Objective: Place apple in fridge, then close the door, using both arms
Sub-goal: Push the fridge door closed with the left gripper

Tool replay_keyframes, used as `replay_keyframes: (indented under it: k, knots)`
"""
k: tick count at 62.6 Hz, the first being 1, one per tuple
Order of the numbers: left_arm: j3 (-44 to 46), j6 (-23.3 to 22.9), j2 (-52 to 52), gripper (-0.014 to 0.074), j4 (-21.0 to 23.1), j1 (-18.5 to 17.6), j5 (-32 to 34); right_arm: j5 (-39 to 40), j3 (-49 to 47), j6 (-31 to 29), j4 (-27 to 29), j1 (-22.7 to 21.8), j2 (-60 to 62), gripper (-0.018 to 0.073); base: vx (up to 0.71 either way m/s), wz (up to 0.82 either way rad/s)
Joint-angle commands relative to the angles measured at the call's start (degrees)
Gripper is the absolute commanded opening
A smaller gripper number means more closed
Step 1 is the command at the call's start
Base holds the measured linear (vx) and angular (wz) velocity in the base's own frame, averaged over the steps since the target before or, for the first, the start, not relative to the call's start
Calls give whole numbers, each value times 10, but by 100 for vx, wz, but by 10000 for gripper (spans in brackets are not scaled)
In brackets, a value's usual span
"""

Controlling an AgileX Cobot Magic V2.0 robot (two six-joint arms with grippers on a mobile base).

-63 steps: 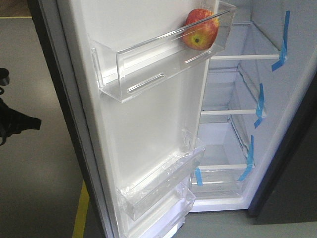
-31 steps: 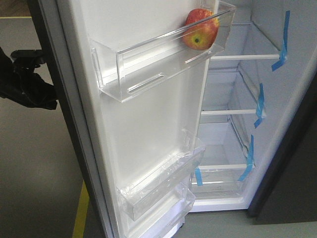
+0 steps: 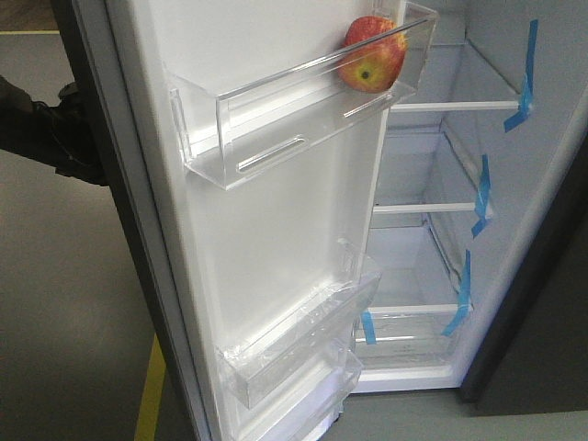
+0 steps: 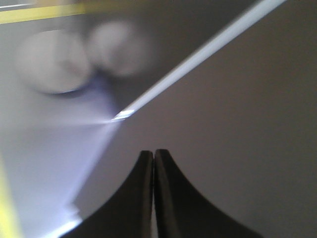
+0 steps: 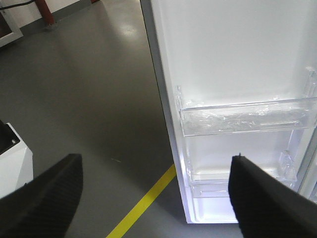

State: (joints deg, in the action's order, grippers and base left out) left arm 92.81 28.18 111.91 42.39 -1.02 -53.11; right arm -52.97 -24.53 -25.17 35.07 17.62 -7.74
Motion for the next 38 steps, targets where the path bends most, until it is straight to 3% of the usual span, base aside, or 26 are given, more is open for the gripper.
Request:
replay_keyframes:
  k: [1, 17, 38]
  knots:
    - [16, 23, -34, -6, 65, -3, -11, 29, -14, -2, 16, 0, -7, 576, 0, 0]
    - [-57, 86, -92, -6, 132, -21, 7, 29, -14, -2, 16, 0, -7, 576, 0, 0]
    - [-143, 154, -149, -6, 198, -76, 19, 29, -14, -2, 16, 0, -7, 576, 0, 0]
